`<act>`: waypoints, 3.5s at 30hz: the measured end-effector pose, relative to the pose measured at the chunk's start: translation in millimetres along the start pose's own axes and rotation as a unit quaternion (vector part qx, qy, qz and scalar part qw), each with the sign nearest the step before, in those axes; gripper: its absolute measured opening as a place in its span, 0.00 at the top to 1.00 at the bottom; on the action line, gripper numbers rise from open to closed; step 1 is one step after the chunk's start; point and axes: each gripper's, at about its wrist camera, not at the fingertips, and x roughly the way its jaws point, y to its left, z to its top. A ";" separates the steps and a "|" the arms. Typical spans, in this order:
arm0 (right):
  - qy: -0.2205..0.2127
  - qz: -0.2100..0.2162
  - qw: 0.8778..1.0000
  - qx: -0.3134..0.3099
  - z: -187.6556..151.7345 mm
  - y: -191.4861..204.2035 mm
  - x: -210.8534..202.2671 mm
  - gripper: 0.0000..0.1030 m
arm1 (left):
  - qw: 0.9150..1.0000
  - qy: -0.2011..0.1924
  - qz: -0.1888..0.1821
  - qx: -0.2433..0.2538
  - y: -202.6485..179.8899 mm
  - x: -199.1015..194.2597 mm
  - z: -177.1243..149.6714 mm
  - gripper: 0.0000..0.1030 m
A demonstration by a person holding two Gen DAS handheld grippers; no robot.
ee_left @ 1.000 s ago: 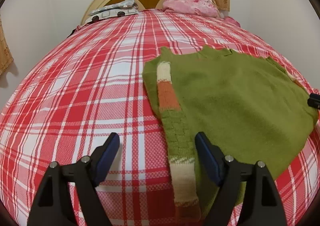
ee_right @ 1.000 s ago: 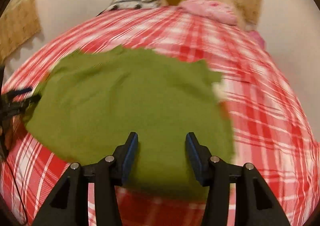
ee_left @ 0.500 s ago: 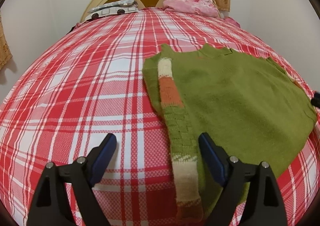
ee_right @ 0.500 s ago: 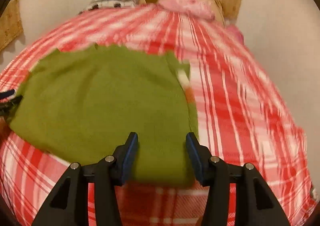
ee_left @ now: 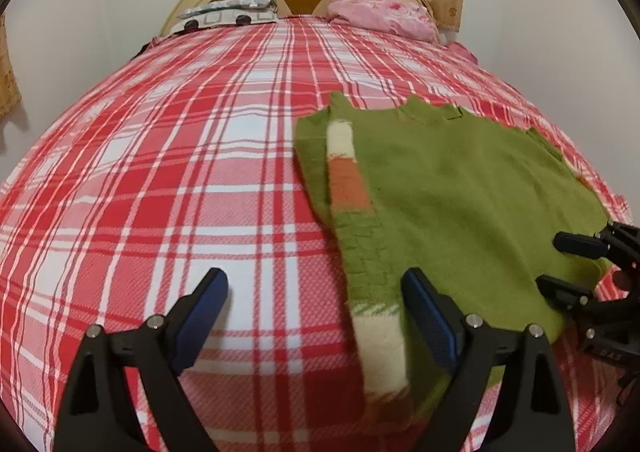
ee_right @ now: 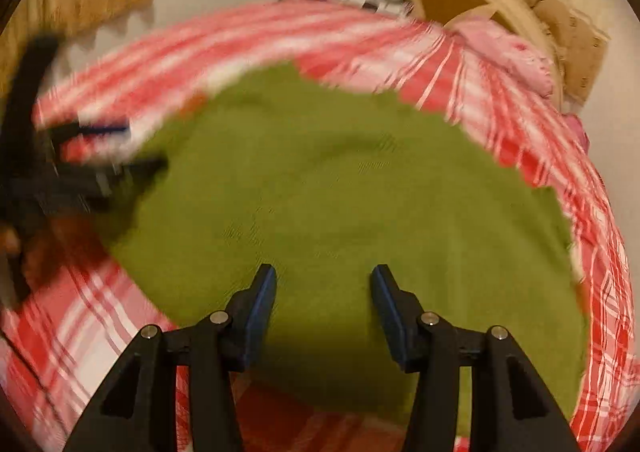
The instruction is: Fold small clothes
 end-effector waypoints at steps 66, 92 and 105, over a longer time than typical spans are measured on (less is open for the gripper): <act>-0.146 0.017 0.986 -0.073 32.6 31.5 -78.2 0.97 | 0.947 -0.012 -0.286 -0.147 -0.7 54.0 137.5 0.83; -0.083 0.128 0.988 -0.018 -2.8 4.6 -55.3 0.98 | 0.957 0.008 -0.275 -0.089 -68.7 54.4 163.8 0.84; -0.081 0.116 0.989 0.047 -8.8 -23.1 -45.6 0.98 | 0.956 -0.003 -0.284 -0.072 -76.0 49.8 164.4 0.84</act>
